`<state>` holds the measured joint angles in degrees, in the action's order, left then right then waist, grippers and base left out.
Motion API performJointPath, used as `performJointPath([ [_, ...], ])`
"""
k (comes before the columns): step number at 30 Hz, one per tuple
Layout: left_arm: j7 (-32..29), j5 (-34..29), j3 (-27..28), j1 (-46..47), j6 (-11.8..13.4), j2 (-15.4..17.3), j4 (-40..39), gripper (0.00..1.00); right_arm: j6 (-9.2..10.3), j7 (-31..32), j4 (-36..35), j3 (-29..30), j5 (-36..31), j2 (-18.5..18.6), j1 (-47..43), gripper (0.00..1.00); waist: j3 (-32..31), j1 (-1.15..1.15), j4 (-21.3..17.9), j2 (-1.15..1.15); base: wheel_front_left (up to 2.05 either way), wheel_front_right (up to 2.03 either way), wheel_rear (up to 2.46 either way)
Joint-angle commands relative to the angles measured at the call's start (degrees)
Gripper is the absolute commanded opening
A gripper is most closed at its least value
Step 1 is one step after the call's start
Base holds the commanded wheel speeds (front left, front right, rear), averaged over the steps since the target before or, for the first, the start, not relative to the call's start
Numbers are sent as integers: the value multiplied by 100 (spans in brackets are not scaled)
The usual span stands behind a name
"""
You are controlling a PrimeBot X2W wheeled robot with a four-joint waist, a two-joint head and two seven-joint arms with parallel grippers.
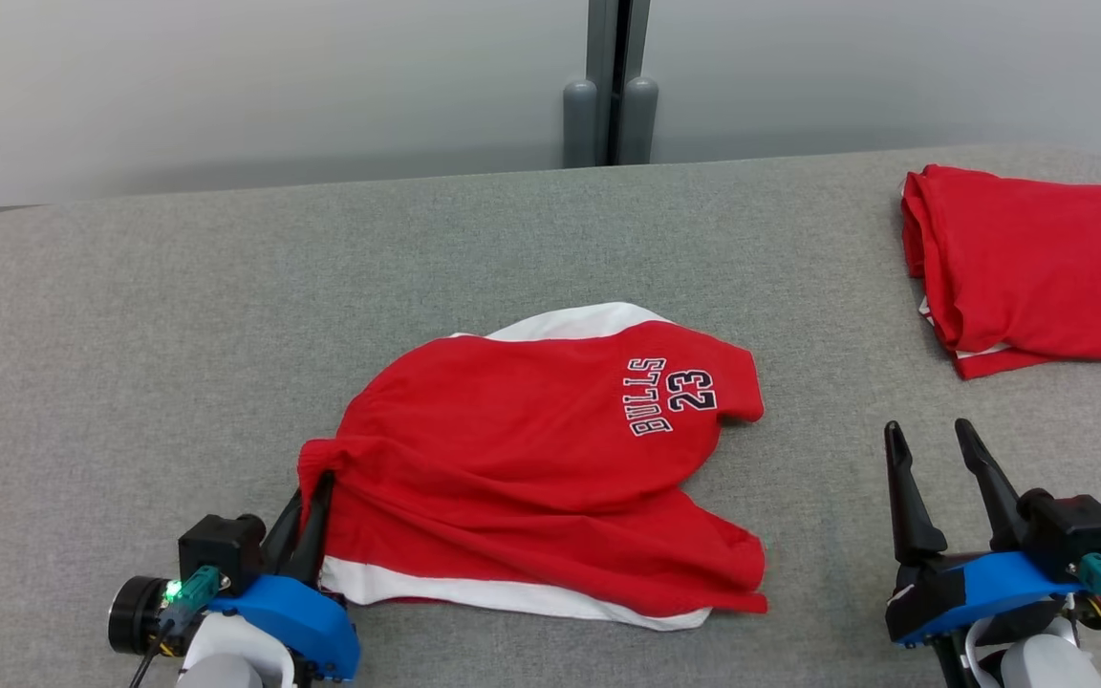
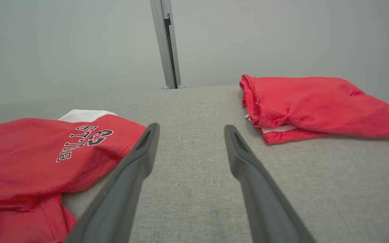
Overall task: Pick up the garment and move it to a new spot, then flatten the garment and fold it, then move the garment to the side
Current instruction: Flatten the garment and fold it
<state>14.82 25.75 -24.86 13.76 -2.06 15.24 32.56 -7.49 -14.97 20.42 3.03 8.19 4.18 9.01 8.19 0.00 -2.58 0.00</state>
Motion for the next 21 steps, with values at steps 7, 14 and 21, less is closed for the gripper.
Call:
performJointPath([
  [7,39,-151,244,181,-111,-211,270,100,-2,-28,53,29,-27,37,57,100,7,0,61,0,0,0,0],
  [14,41,-472,638,-200,-112,-392,-204,100,-2,-28,68,48,-17,27,10,100,-148,0,281,0,0,0,0],
  [21,42,-859,1289,-771,-57,-515,-1239,100,-2,-27,77,45,-6,4,-114,100,-326,0,502,0,0,0,0],
])
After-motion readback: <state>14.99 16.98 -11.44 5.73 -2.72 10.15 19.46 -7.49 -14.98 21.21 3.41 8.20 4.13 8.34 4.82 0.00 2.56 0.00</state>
